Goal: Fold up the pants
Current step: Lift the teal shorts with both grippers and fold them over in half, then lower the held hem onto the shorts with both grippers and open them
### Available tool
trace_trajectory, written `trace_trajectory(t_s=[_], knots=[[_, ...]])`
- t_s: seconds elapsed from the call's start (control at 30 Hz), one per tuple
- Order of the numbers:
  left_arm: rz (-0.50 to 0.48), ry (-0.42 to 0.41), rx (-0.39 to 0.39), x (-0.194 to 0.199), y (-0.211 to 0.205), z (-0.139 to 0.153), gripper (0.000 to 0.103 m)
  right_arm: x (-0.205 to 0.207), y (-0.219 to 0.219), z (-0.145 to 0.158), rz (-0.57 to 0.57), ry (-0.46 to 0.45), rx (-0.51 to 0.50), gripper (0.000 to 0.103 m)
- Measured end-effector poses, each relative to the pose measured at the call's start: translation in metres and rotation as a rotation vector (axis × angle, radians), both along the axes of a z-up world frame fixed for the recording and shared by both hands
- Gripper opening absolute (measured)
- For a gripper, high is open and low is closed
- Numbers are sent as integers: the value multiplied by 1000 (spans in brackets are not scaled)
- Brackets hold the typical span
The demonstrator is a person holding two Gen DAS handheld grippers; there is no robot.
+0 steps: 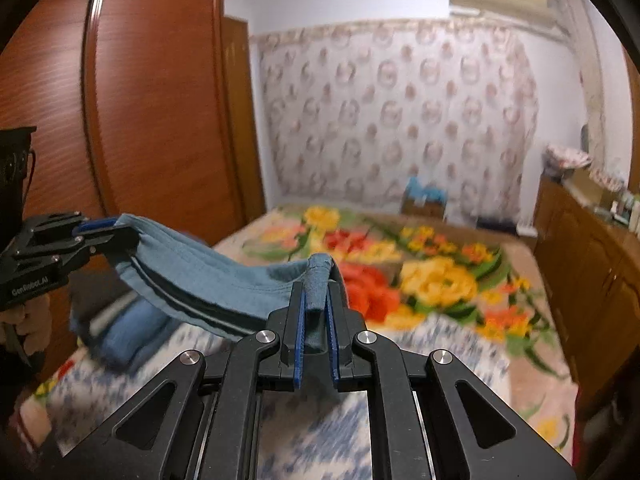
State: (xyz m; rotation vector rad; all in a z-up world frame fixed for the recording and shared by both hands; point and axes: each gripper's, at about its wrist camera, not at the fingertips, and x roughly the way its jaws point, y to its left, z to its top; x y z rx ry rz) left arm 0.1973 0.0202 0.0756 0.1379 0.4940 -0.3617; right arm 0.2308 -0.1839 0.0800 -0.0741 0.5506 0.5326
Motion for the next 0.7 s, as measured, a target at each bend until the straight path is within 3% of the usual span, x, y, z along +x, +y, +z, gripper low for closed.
trace_trajectory(t_s=[0.3, 0.7], knots=[[-20, 72, -19, -81, 9, -57, 10, -74, 18, -48, 41, 95, -27, 7], [-14, 139, -78, -134, 0, -99, 10, -145, 13, -101, -2, 185, -58, 7]])
